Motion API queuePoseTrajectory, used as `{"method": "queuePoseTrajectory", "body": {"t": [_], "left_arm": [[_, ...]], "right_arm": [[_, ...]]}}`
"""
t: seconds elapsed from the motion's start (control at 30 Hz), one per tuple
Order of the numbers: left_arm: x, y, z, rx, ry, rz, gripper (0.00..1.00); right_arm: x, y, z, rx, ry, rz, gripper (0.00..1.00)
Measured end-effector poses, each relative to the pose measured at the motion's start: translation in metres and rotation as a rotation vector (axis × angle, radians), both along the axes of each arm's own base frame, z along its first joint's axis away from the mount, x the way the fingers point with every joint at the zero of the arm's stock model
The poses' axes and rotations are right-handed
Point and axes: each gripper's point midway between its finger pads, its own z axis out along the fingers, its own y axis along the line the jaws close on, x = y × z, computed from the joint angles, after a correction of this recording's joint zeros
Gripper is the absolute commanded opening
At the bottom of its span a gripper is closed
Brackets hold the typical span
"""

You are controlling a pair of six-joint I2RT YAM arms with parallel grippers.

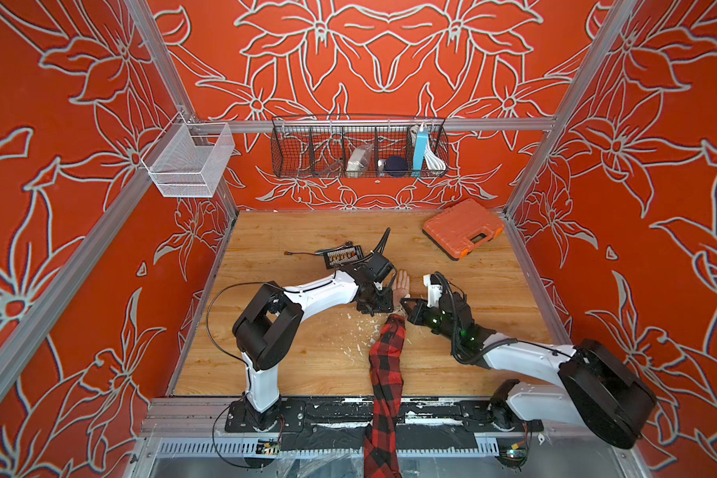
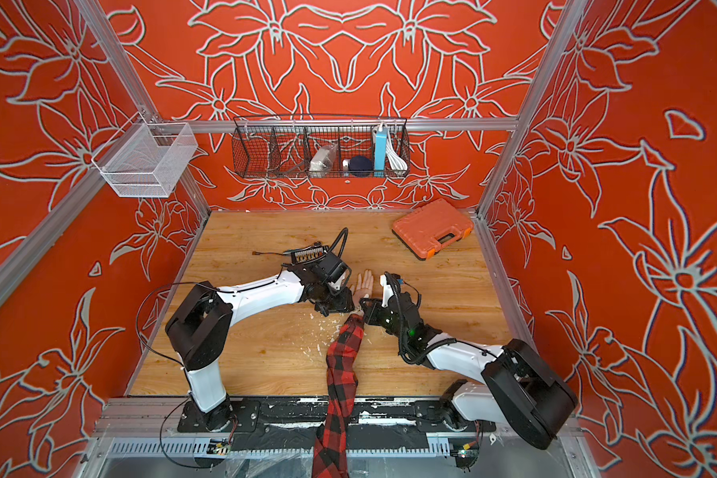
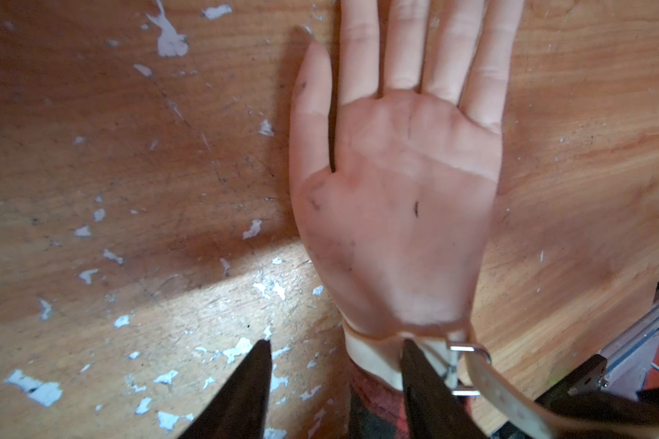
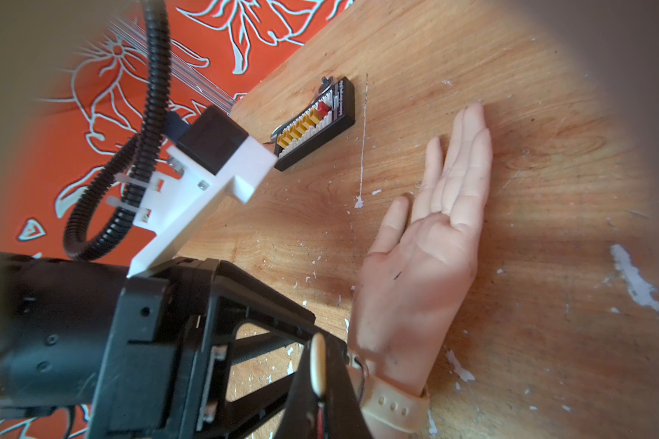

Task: Take off the watch
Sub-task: Untie the watch from the hand.

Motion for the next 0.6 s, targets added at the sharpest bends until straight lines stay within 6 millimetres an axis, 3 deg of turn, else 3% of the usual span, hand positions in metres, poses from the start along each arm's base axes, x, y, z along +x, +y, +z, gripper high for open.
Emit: {"method": "queuePoseTrajectory", "body": {"t": [0.13,0.4,0.6], "left_arm": [[0.0,0.007,0.002,0.014,-0.021,0.002,0.54],[0.004,0.019,0.031,0.005,-0.105,0.013,0.54],[0.002,0.021,0.034,0.008,-0.118,0.001,0.54]], "right_arm": [[0.002,0.002,0.002,-0.012,0.005,0.004,0.13],[0.004,0.011,0.014,-0.023,-0.02,0.05,0.33],[0.007,0.012,0.03,-0.074,-0.024,0.085,0.5]]}}
